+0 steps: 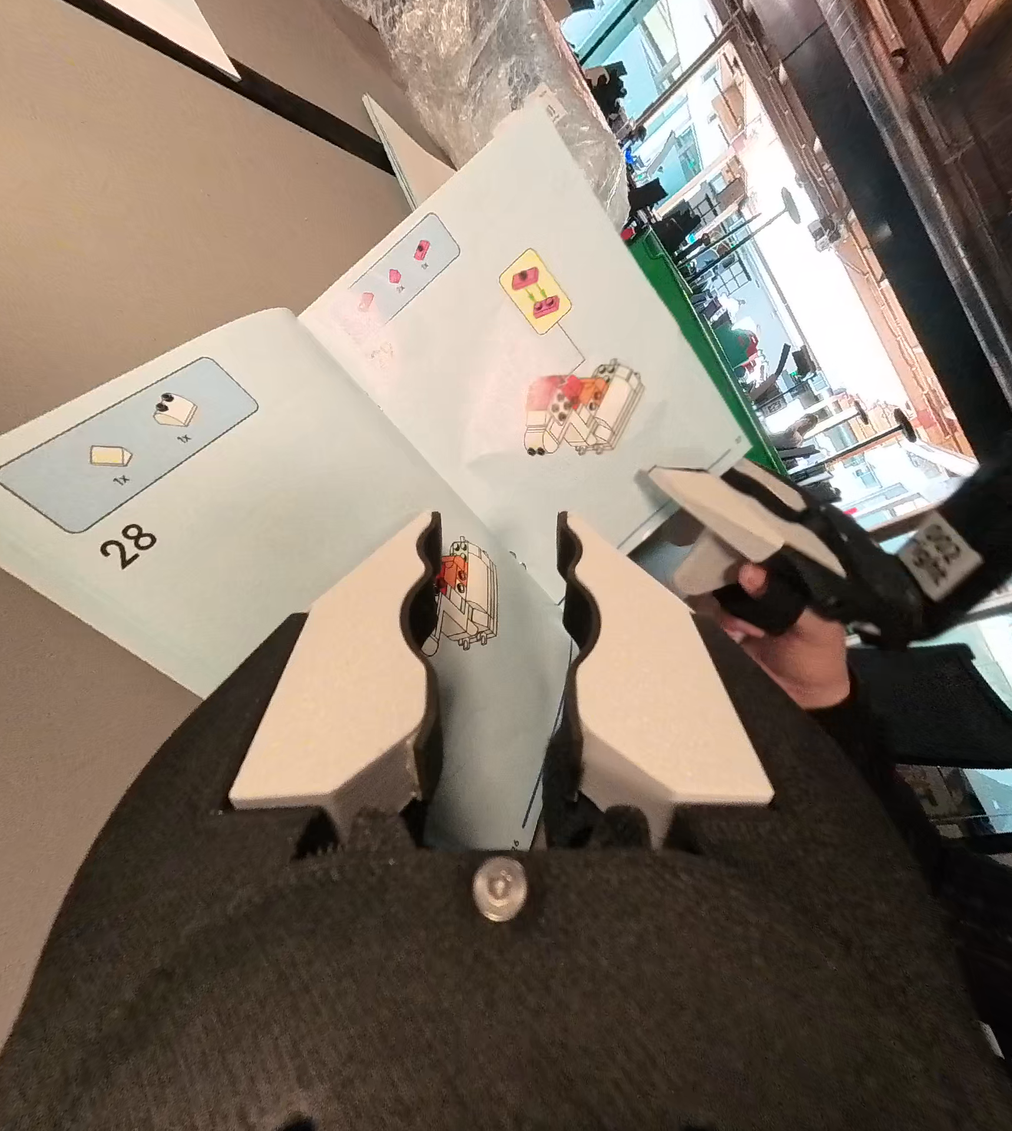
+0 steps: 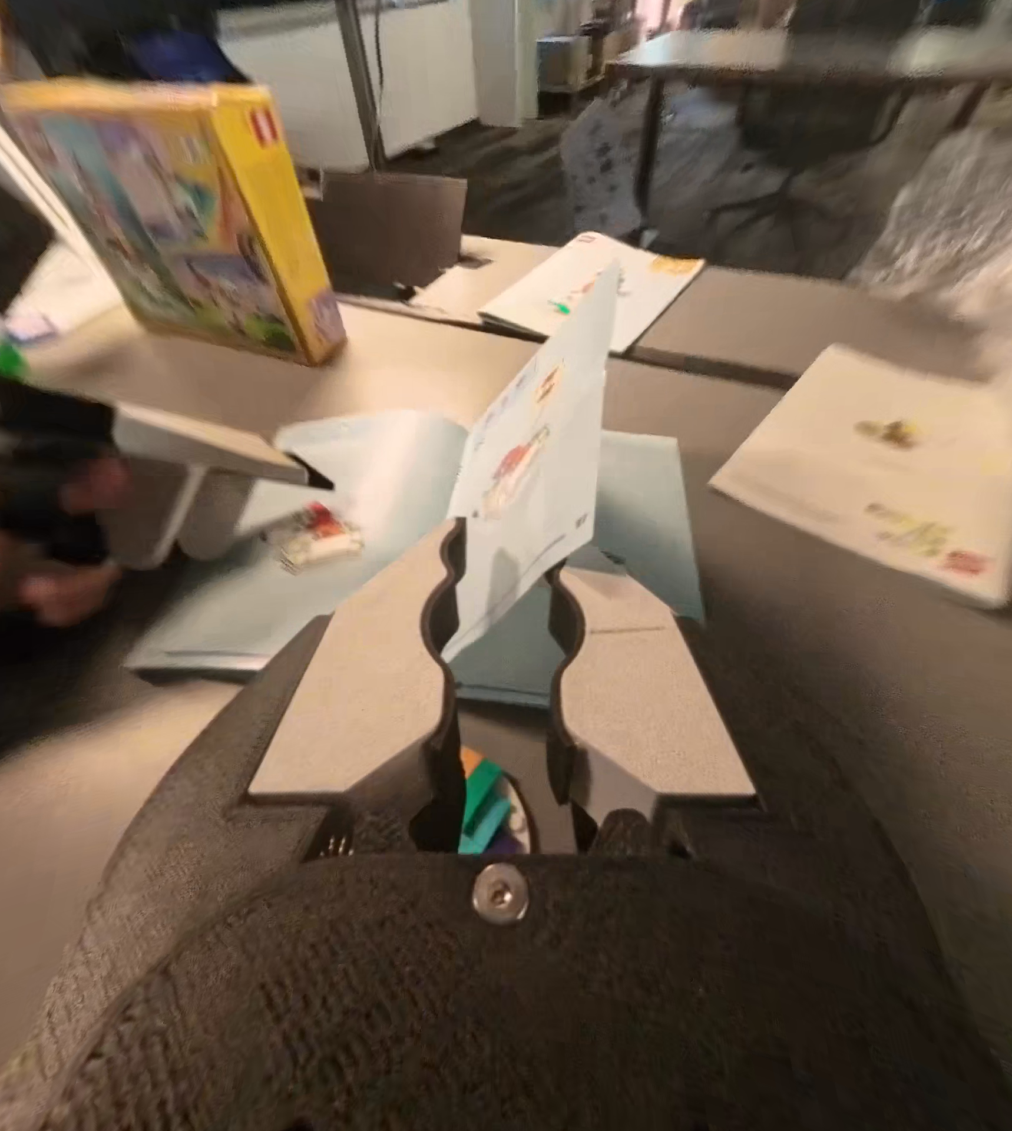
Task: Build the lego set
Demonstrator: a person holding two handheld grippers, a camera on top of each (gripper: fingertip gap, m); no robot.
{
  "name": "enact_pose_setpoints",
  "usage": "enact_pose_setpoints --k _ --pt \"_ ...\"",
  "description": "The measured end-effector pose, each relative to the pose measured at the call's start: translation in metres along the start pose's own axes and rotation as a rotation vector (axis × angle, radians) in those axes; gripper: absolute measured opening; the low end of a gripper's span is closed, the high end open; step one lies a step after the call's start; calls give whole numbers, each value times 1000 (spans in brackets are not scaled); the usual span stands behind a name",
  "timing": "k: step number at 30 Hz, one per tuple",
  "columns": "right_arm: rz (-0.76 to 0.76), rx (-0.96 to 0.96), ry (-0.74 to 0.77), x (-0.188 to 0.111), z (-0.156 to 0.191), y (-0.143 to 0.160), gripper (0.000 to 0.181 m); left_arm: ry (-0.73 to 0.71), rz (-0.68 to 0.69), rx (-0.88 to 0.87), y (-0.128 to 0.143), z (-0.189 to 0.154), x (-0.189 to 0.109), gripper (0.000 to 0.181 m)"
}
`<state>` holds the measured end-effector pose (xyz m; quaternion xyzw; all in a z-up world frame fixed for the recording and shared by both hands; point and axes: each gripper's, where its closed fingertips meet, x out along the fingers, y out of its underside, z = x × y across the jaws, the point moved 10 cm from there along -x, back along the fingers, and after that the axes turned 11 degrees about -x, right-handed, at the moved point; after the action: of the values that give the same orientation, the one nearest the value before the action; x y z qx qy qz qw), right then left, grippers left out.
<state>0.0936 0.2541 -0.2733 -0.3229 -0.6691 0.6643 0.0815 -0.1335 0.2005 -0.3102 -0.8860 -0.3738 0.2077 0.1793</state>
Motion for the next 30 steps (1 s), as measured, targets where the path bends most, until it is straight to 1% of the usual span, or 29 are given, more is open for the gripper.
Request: enact_pose_setpoints --k 1,4,6,9,11,12,13,14,17,20,22,25,27,28,30 --pt "-18 95 -56 1 -8 0 27 0 0 0 0 0 0 36" --pt "-72 363 -236 6 -29 0 31 0 1 2 0 0 0 36" --pt "-94 500 -303 11 -42 0 33 1 3 2 0 0 0 36" --pt "-25 577 -358 22 -58 1 30 2 4 2 0 0 0 36" --pt "46 588 -396 27 -65 -1 22 2 4 2 0 0 0 36" --pt "84 568 -388 29 -68 -2 15 2 4 3 0 0 0 36" --pt "126 530 -367 30 -70 -3 6 2 5 3 0 0 0 36" --pt "165 480 -339 31 -71 -4 0 1 5 3 0 0 0 36" --pt "260 299 -242 31 -64 -12 0 -9 7 4 1 0 0 33" --pt "323 29 -106 29 -45 -22 0 -48 11 5 1 1 1 23" --pt "331 -170 -20 30 -26 -28 0 -60 12 9 1 1 1 22" --pt "314 -455 68 33 5 -36 0 -51 6 4 1 1 1 21" --pt "292 -636 89 34 27 -39 0 4 -27 11 0 -1 -2 27" --pt "275 -735 70 36 40 -39 0 59 -56 22 -2 -4 -6 34" --pt "244 -893 49 37 59 -38 0 200 -96 20 -4 -8 -14 53"
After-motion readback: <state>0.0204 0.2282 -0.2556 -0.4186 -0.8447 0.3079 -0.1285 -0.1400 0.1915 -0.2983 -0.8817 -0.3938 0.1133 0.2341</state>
